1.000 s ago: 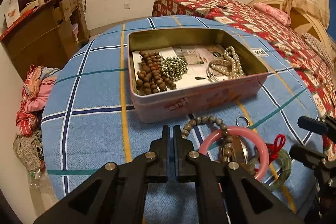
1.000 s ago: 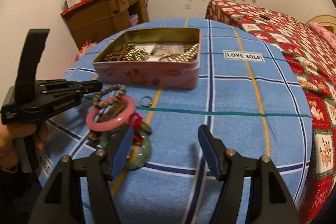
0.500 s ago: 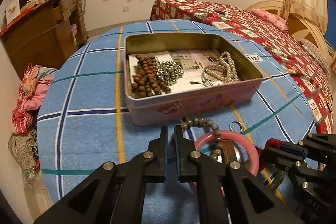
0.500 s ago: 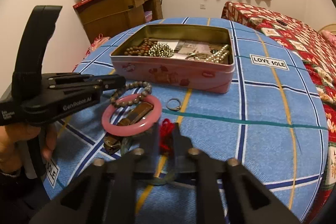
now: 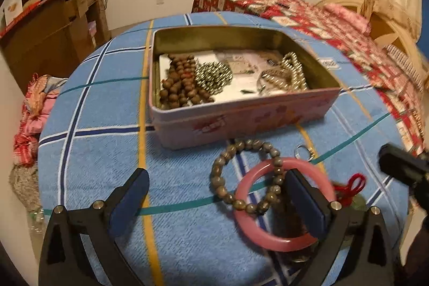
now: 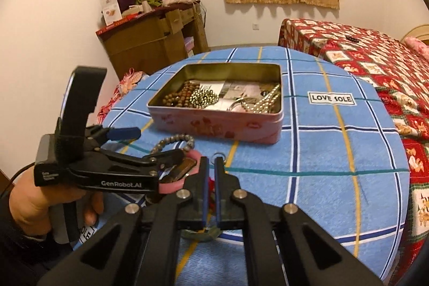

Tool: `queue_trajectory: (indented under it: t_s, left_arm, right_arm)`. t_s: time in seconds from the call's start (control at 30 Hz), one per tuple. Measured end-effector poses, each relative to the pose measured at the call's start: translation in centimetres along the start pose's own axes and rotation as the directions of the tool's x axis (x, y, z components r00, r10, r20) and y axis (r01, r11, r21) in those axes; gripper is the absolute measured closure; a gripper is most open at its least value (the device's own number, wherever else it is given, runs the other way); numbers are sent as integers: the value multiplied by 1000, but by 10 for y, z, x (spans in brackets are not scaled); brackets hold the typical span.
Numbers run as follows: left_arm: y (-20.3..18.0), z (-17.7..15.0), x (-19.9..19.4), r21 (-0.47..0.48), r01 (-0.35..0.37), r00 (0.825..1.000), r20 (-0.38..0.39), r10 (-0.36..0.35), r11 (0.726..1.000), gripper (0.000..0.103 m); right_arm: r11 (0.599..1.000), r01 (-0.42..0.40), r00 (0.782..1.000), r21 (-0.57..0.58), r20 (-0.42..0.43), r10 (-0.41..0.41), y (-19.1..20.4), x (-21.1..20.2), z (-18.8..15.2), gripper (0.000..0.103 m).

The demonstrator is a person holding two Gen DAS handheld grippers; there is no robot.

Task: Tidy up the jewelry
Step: 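Grasp the grey bead bracelet with the left tool while the right tool grasps the red tassel charm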

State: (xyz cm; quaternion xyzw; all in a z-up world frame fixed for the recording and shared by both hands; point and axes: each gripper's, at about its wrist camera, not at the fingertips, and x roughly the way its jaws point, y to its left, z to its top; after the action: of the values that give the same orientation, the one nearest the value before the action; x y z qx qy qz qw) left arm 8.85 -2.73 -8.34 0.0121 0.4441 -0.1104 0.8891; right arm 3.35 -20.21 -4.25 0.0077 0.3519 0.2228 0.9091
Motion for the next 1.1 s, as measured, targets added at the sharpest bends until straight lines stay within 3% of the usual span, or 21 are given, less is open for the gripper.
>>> queue_trajectory:
  t_s: [0.2, 0.23, 0.27, 0.33, 0.37, 0.43, 0.5, 0.63, 0.73, 1.1]
  left_arm:
    - [-10, 0, -1, 67, -1, 1000, 20, -1, 998, 2]
    - [-10, -1, -2, 74, 15, 1000, 21, -17, 997, 6]
    - [-11, -1, -3, 82, 47, 999, 22, -49, 995, 19]
    - [-8, -1, -5, 72, 94, 995, 17, -95, 993, 33]
    - [-7, -1, -6, 70, 116, 993, 16, -118, 991, 51]
    - [-5, -1, -7, 65, 127, 992, 4, -128, 990, 76]
    - [-4, -4, -9, 84, 130, 991, -2, -130, 988, 83]
    - [5, -7, -13, 70, 125, 992, 4, -126, 990, 86]
    - [15, -6, -20, 53, 122, 992, 22, -123, 991, 94]
    - [16, 11, -55, 72, 138, 984, 102, -145, 988, 94]
  right_arm:
    - [1000, -5, 1000, 1, -10, 5, 0, 4, -1, 98]
    - [1000, -5, 1000, -1, -10, 5, 0, 4, -2, 98]
    - [1000, -5, 1000, -3, -9, 4, 1, 4, -3, 98]
    - [1000, -4, 1000, -1, -9, 4, 0, 4, -3, 98]
    - [1000, -3, 1000, 3, -9, 3, 0, 4, -3, 98]
    - [1000, 1, 1000, 9, -10, -1, -1, 4, -3, 98]
    - [1000, 1, 1000, 11, -9, -1, -2, 3, -3, 98]
    - [1000, 0, 1000, 12, -9, 0, -3, 3, -3, 98]
    - [1000, -1, 1000, 14, -9, 1, -3, 3, -3, 98]
    - [1000, -8, 1000, 8, 16, 7, -5, -5, 9, 98]
